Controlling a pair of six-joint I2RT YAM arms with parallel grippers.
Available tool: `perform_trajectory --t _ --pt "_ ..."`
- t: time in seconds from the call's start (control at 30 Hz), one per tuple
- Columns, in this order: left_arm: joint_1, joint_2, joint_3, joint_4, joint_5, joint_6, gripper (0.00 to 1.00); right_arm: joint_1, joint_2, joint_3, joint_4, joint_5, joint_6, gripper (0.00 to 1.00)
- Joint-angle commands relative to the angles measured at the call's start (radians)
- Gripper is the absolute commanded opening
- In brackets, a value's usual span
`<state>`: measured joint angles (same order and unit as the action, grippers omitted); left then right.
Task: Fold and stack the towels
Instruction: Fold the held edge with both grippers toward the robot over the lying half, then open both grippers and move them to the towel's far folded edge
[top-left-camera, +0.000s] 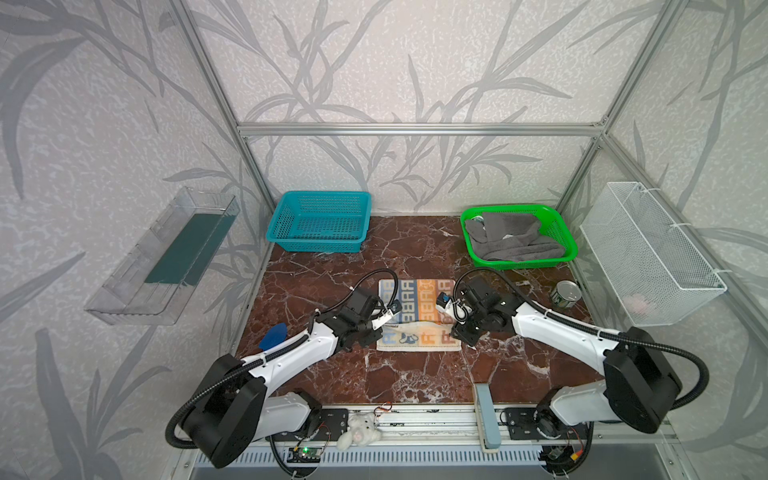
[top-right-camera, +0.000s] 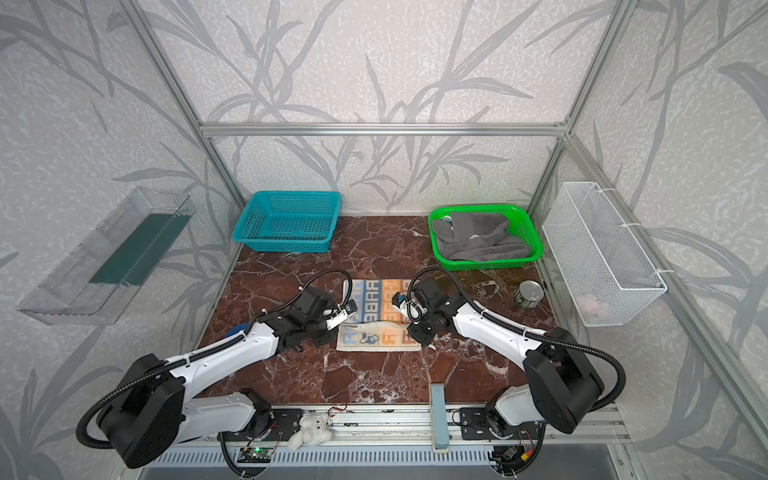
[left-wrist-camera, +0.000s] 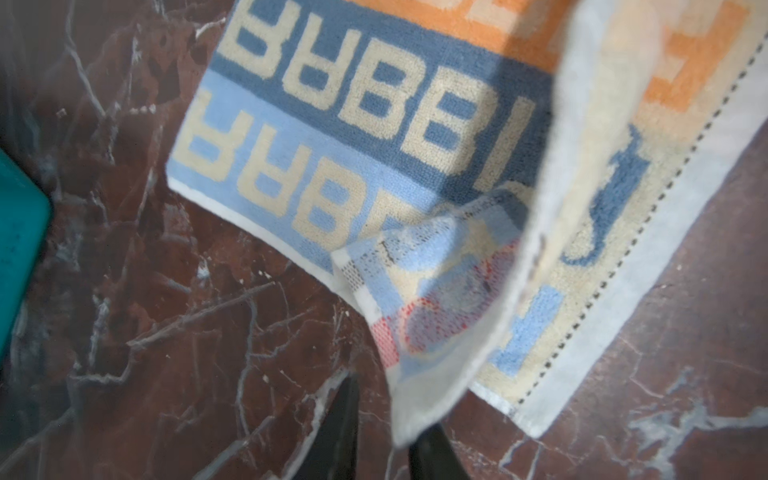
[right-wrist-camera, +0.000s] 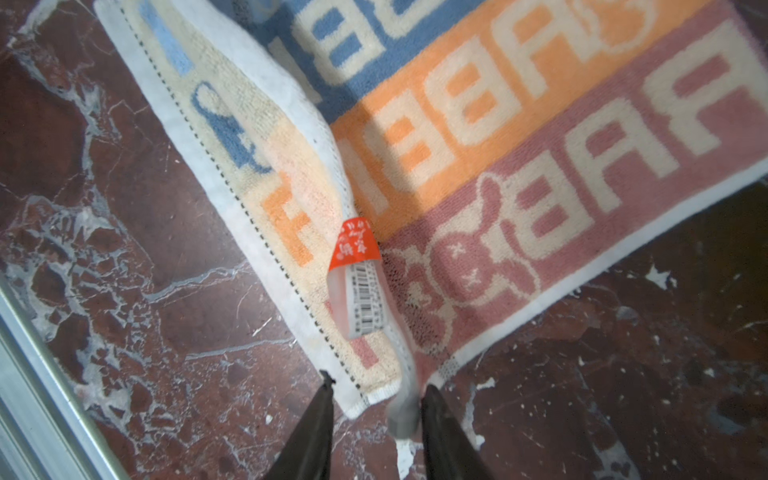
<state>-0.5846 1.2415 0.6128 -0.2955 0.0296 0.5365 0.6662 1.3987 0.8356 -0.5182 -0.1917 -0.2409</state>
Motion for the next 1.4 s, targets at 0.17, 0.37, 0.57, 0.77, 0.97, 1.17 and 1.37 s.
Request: perform_trajectory --t 0.17,0.37,0.57,0.77,0.97,1.17,1.37 --pt "-0.003 -0.091 0.001 -0.05 -0.086 -0.018 0.48 0.005 -0.11 -0.006 -0.06 -0.025 0.018 0.42" --pt "0.009 -0.184 -0.004 -0.094 -0.174 0.002 0.5 0.004 -0.145 -0.013 -0.043 -0.044 0.036 0.42" --pt "0.02 -0.203 0.023 -0.04 -0.119 -0.083 0.51 0.003 -0.048 0.053 -0.046 -0.038 0.118 0.4" --pt "0.025 -0.073 0.135 0.001 -0.02 -0.308 0.51 0.0 0.13 0.166 -0.155 -0.061 0.202 0.29" --pt "0.031 0.027 0.189 -0.008 0.025 -0.429 0.51 0.001 0.221 0.165 -0.195 -0.126 0.238 0.1" --pt "0.064 0.077 0.226 0.034 -0.006 -0.521 0.52 0.001 0.277 0.134 -0.207 -0.104 0.275 0.05" --pt "0.108 0.143 0.296 0.03 -0.02 -0.591 0.58 0.0 0.332 0.158 -0.19 -0.032 0.27 0.05"
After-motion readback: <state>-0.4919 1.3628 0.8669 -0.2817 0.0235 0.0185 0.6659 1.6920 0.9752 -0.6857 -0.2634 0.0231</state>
